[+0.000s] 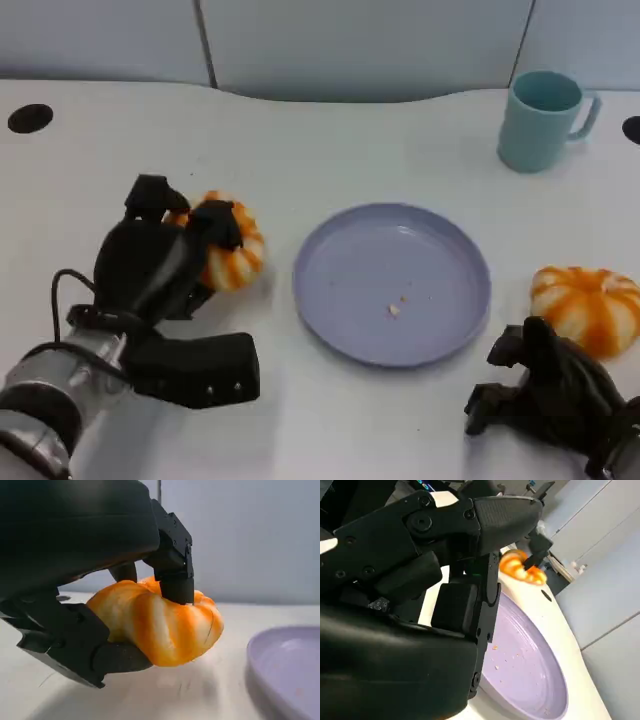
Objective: Grasp the bread from the table and place it into the plate.
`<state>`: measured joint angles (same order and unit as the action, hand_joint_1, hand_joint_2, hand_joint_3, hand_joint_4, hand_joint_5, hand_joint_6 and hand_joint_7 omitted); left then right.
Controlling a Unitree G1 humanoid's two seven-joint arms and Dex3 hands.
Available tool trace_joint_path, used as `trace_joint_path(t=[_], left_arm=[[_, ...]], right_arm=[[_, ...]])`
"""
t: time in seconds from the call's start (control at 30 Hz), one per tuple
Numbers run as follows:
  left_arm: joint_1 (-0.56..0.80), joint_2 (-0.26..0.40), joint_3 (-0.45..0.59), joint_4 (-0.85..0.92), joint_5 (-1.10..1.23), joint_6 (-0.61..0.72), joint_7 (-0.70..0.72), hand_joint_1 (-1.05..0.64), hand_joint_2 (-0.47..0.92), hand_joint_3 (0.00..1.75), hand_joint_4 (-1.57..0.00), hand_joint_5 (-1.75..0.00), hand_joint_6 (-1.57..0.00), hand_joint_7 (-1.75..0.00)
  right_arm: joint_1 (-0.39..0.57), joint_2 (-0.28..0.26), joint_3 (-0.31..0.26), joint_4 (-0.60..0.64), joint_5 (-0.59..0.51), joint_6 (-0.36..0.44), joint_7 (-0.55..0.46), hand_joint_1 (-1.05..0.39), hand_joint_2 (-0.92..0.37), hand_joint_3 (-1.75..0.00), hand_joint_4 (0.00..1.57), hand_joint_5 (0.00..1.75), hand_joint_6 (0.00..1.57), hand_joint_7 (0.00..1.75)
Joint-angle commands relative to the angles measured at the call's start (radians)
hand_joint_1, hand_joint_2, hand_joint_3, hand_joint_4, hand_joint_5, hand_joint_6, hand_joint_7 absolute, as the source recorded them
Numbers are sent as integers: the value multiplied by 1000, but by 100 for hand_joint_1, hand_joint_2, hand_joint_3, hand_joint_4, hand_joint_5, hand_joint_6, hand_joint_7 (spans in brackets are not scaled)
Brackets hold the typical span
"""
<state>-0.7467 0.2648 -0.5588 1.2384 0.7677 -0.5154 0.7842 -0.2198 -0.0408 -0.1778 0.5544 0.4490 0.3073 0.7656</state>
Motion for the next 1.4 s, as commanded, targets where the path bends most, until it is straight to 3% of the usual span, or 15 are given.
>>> trace_joint_path(t=[0.03, 0.23, 0.33, 0.43, 0.5, 0.6, 0.73, 1.13, 1.23, 1.27, 1.37, 1.4], left_arm=[[-44, 19, 45, -40, -34, -47, 18, -13, 49, 121, -86, -175, -65, -175], [-86, -7, 52, -116, -33, -85, -16, -14, 48, 110, -87, -175, -66, -175], [-100, -15, 46, -144, -31, -103, -55, -15, 47, 120, -88, -175, -67, -175], [-143, -44, 37, -138, -69, -190, -239, -14, 44, 120, -89, -175, -70, -175], [-159, -61, 42, -132, -96, -216, -334, -17, 47, 107, -90, -175, -72, -175], [-176, -92, 47, -123, -125, -240, -439, -23, 48, 121, -95, -175, -78, -175], [-186, -136, 50, -115, -139, -223, -506, -26, 46, 126, -97, -175, -79, -175], [-201, -230, -4, -63, -64, -173, -466, -31, 48, 139, -107, -175, -86, -175], [-207, -228, -21, -55, -48, -151, -488, -34, 48, 139, -98, -175, -79, -174], [-209, -228, -16, -50, -63, -141, -534, -36, 47, 135, -90, -169, -73, -166], [-211, -234, 13, -42, -120, -107, -674, -40, 47, 107, -68, -132, -65, -102], [-214, -231, 8, -47, -118, -85, -705, -41, 49, 101, -63, -127, -62, -91]], right_arm=[[6, -10, -2, 31, -4, -3, -8, -30, -77, -37, 157, 57, 157, 40], [0, -11, 4, 41, -10, -10, -8, -30, -77, -37, 157, 56, 157, 40], [1, -11, 6, 38, -12, -11, -15, -30, -77, -36, 157, 56, 157, 40], [0, -10, 9, 42, -10, -16, -7, -31, -77, -37, 157, 57, 157, 40], [0, -9, 10, 43, -8, -13, -8, -30, -78, -37, 157, 56, 157, 39], [0, -10, 12, 41, -6, -5, -9, -29, -78, -38, 157, 55, 157, 39], [5, -7, 16, 36, -2, -8, -6, -28, -78, -38, 157, 55, 157, 38], [32, 10, 39, -11, -1, 0, -15, -30, -79, -37, 157, 54, 157, 39], [35, 11, 41, -18, 2, 8, -15, -30, -80, -38, 157, 54, 157, 39], [35, 10, 42, -21, 1, 9, -17, -30, -79, -38, 157, 53, 157, 39], [36, 10, 40, -22, 2, 8, -19, -31, -79, -38, 157, 53, 157, 39], [36, 10, 40, -21, 2, 7, -19, -31, -78, -38, 157, 53, 157, 39]])
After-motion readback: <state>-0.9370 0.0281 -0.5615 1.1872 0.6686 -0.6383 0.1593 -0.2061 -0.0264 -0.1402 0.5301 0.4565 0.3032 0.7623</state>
